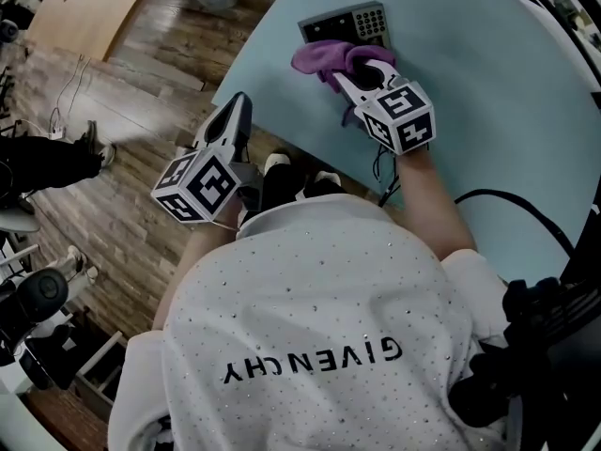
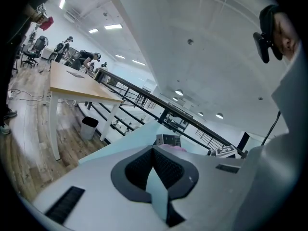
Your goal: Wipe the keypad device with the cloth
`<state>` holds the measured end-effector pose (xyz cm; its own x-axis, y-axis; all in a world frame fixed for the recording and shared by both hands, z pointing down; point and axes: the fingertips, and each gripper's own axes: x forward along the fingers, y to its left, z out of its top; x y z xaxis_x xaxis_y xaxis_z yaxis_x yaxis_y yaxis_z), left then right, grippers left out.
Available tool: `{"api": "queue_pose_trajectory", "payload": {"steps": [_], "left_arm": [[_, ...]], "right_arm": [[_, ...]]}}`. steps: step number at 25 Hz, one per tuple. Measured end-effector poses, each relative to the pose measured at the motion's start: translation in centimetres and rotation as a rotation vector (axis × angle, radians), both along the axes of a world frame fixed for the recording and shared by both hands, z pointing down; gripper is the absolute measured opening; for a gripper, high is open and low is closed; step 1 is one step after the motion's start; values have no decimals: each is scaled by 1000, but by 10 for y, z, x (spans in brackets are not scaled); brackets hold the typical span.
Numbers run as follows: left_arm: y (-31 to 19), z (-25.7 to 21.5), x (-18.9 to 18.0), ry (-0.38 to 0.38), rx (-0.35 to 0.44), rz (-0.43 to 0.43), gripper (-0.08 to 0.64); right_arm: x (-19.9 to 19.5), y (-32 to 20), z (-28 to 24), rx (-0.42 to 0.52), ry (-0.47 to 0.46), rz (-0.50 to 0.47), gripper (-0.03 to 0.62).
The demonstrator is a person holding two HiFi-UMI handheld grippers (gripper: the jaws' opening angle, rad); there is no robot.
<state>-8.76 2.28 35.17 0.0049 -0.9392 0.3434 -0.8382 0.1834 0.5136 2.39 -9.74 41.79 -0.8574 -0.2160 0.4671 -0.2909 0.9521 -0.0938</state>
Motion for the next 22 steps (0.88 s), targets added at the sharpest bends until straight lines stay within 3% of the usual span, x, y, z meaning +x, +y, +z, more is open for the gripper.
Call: {"api": "queue_pose_trajectory", "payload": {"steps": [14,18,22], "left_arm": [[-4,17,11,-1,-29,-7,0],[-4,14,13,-6,-26,0,0],[0,13,12,-7,-32,-4,0]], "right_arm": [[49,-44,10,-98,-112,194,72],[58,-50,11,-112,-122,235,72],[69,-61,11,-109,-115,336,72]]}}
